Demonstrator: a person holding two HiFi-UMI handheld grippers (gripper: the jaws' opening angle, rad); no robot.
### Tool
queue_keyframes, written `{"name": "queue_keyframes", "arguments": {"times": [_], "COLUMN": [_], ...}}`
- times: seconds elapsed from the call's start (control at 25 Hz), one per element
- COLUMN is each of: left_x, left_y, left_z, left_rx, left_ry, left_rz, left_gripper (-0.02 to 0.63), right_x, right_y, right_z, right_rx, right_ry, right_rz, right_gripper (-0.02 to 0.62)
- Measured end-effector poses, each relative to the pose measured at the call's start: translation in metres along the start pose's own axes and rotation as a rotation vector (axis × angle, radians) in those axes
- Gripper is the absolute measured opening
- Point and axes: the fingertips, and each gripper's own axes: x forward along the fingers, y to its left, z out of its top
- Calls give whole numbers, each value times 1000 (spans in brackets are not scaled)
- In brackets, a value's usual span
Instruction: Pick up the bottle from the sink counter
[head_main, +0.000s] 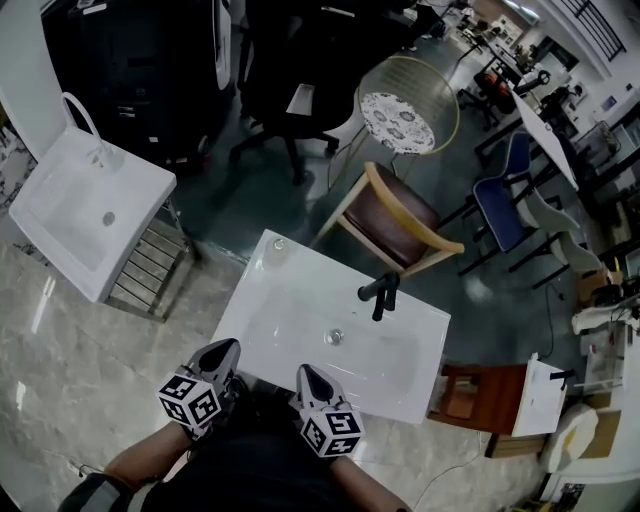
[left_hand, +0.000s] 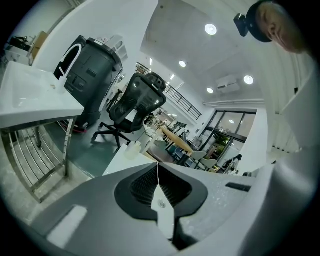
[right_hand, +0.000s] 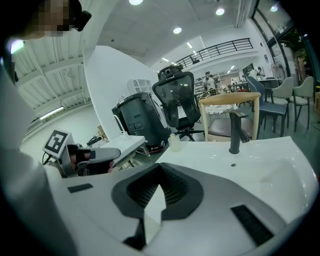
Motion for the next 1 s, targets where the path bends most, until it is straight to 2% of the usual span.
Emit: {"name": "queue_keyframes", "arguments": {"times": [0.2, 0.4, 0.6, 0.72, 0.8, 1.0], "left_x": [11, 20, 38, 54, 64, 81], "left_y": [-7, -19, -22, -16, -11, -7], "left_z": [9, 16, 20, 13, 8, 4], "left_rx": [40, 114, 171, 229, 240, 268], "left_ry": [-14, -24, -36, -22, -10, 5], "left_rz": [9, 41, 92, 136, 161, 198], "left_gripper": [2, 3, 3, 5, 6, 48], "right_x": [11, 21, 22, 23, 24, 24], "right_y": [-6, -14, -35, -48, -55, -67], "right_z": [9, 26, 35, 33, 32, 30], "right_rx": [7, 16, 34, 48, 51, 62], "right_ry": [-26, -63, -81, -73, -64, -53], "right_rz": [33, 89, 115, 128, 138, 139], "right_gripper": [8, 8, 8, 8, 8, 8]}}
